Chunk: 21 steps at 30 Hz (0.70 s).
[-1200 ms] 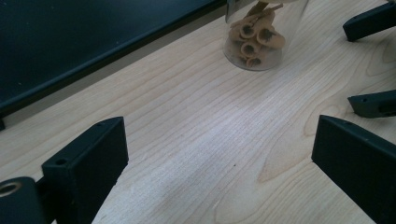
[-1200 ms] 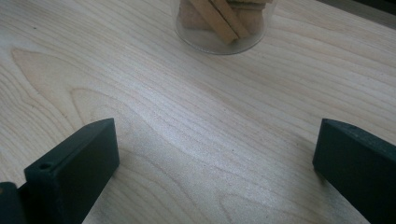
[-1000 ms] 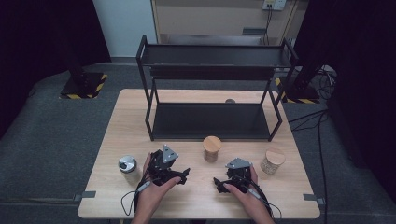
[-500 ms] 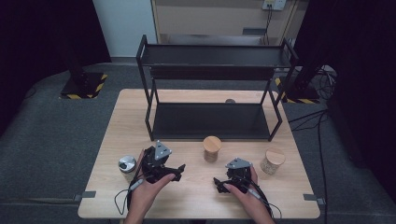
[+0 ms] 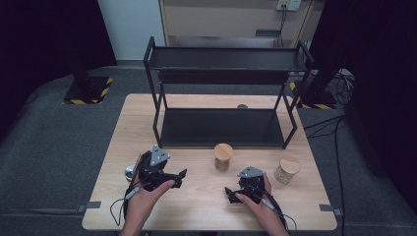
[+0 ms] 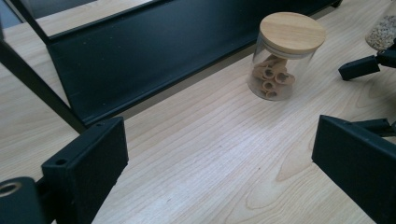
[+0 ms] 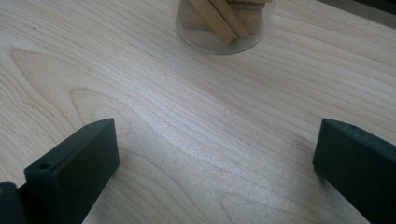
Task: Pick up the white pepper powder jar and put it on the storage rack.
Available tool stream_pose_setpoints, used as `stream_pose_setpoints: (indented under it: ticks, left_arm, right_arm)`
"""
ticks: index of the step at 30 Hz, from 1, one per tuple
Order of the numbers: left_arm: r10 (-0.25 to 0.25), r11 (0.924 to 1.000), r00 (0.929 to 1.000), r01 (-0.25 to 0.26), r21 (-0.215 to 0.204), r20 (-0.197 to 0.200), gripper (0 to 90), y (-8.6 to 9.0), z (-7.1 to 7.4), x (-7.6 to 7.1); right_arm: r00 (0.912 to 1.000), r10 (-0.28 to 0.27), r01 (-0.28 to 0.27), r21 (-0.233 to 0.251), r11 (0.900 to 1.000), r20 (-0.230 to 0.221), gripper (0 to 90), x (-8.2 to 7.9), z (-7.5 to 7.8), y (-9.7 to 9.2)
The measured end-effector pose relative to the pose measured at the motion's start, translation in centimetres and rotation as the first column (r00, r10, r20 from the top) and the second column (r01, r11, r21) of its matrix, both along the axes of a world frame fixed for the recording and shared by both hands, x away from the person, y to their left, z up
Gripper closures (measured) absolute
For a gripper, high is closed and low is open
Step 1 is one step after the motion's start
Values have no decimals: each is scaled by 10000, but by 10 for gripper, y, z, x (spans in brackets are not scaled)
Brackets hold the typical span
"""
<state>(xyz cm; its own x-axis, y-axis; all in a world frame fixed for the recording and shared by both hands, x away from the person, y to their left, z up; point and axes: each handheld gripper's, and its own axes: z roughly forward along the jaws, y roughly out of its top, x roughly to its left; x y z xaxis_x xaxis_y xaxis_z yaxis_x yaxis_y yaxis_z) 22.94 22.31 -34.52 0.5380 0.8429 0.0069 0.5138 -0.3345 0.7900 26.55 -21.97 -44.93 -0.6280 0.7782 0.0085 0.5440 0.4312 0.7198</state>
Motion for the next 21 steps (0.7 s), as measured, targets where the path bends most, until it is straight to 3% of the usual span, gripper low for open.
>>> stream_pose_setpoints:
  ticks: [21]
  left_arm:
    - [382,9992,9990,-378,-159,212,23,29,11,-7]
  right_arm:
    - [10000,-4,4,4,10000,-3,4,0,0,0]
